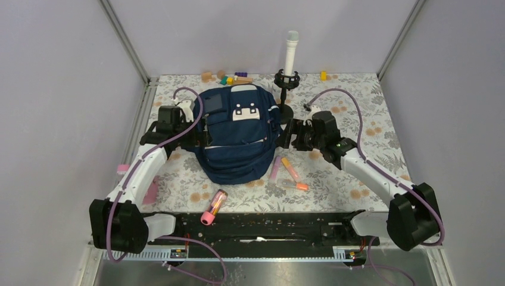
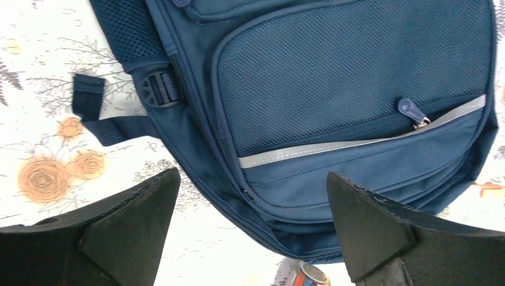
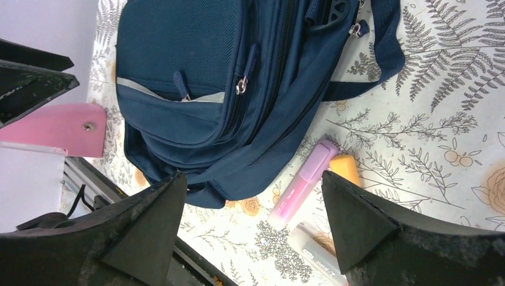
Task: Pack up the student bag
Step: Unzip the student bag at the center of the board.
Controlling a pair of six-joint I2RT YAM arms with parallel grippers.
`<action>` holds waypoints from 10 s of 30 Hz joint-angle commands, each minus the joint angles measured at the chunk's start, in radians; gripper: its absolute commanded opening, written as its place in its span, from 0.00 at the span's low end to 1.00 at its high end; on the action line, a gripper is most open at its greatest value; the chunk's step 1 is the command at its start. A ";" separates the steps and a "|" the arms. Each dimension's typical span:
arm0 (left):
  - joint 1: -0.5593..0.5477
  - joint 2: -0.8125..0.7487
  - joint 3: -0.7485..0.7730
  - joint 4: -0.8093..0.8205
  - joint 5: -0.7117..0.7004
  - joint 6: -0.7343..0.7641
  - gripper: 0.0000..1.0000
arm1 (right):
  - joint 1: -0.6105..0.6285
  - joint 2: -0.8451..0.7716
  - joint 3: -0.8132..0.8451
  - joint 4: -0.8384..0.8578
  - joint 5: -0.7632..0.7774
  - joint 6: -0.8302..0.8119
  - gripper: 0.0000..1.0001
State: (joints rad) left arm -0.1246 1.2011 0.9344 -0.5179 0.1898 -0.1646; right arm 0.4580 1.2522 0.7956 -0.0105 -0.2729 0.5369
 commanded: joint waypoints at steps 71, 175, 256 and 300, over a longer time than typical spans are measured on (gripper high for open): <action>-0.047 -0.011 0.052 -0.021 0.010 -0.001 0.92 | -0.036 0.703 0.438 0.341 0.107 0.555 0.33; -0.732 0.485 0.331 0.271 -0.695 -0.159 0.00 | 0.057 0.207 -0.248 0.501 0.211 -0.235 0.00; -0.640 0.402 0.443 0.239 -0.391 -0.090 0.00 | 0.719 0.183 -0.143 0.616 0.639 -0.231 0.40; -0.731 0.046 -0.069 0.170 -0.422 -0.474 0.44 | 0.488 -0.322 -0.442 0.259 0.833 -0.109 0.86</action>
State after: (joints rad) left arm -0.8585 1.2438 0.8135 -0.3660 -0.2070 -0.6174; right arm 0.9535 0.9649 0.3683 0.2291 0.5549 0.4076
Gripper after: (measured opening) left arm 0.471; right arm 0.859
